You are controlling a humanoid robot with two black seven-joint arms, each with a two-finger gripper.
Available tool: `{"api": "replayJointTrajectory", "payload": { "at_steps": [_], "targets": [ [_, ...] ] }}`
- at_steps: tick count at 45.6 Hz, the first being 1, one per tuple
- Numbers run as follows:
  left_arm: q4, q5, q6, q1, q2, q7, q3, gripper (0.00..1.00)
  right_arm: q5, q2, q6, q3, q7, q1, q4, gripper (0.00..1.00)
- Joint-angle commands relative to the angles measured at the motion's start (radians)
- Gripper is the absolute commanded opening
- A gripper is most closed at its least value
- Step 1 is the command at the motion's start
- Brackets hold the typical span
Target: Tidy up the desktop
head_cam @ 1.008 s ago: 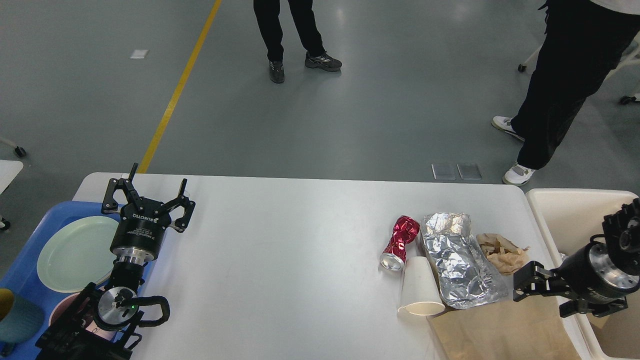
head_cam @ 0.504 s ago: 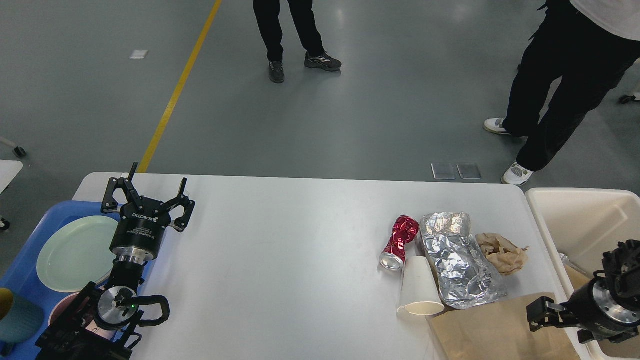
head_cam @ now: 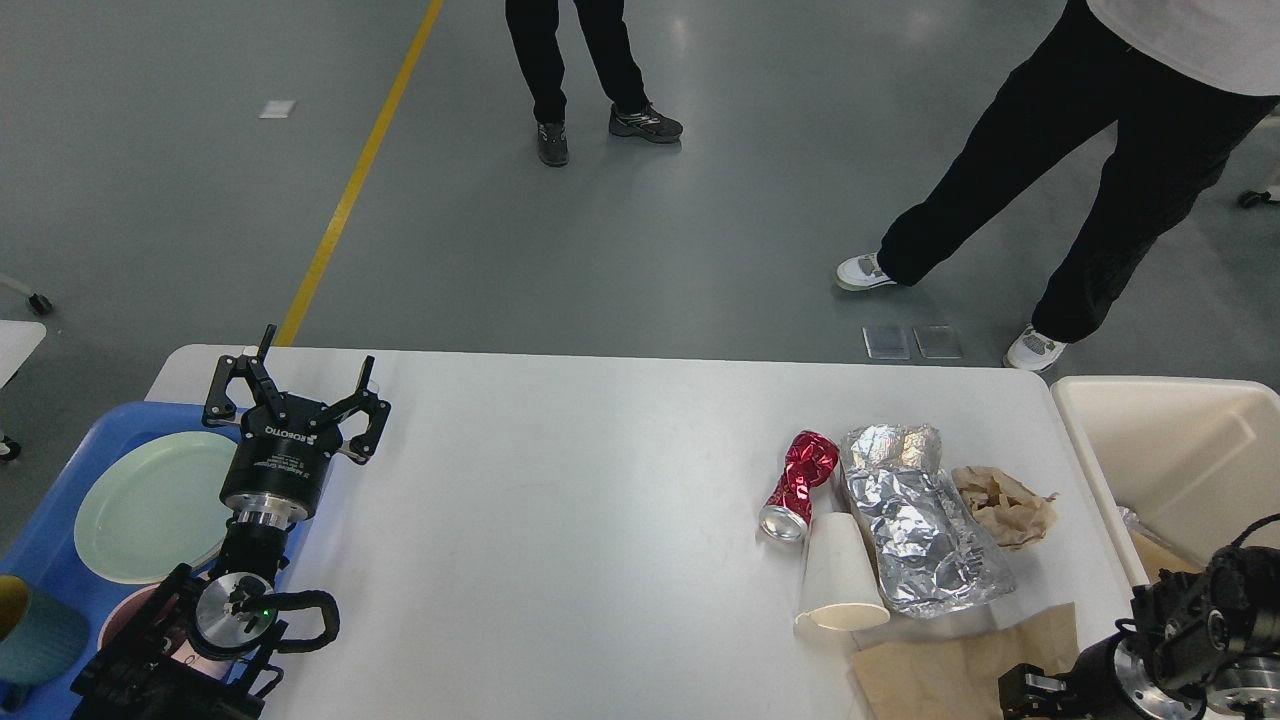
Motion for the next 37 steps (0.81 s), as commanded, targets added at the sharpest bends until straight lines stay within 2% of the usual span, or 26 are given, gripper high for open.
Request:
{"api": "replayJointTrajectory", "payload": {
  "at_steps": [1,10,31,37],
  "targets": [
    [0.0,0.0,0.0,0.0,0.0,0.001,0.0,0.96,0.03,0.015,-0.008,0.001,-0.017,-0.014,0.002,0.0],
    [0.0,0.0,0.0,0.0,0.0,0.001,0.0,0.96,0.159,0.02,-0.031,0.004,-0.056,-0.002,0.01,0.0],
    [0.0,0.0,0.0,0.0,0.0,0.001,0.0,0.96,0.16,-0.007,-0.019,0.002,-0.056,0.086,0.1,0.0],
    [0.0,0.0,0.0,0.0,0.0,0.001,0.0,0.96,0.16,-0.063,0.004,-0.025,-0.056,0.21,0.22,0.0]
  ]
}}
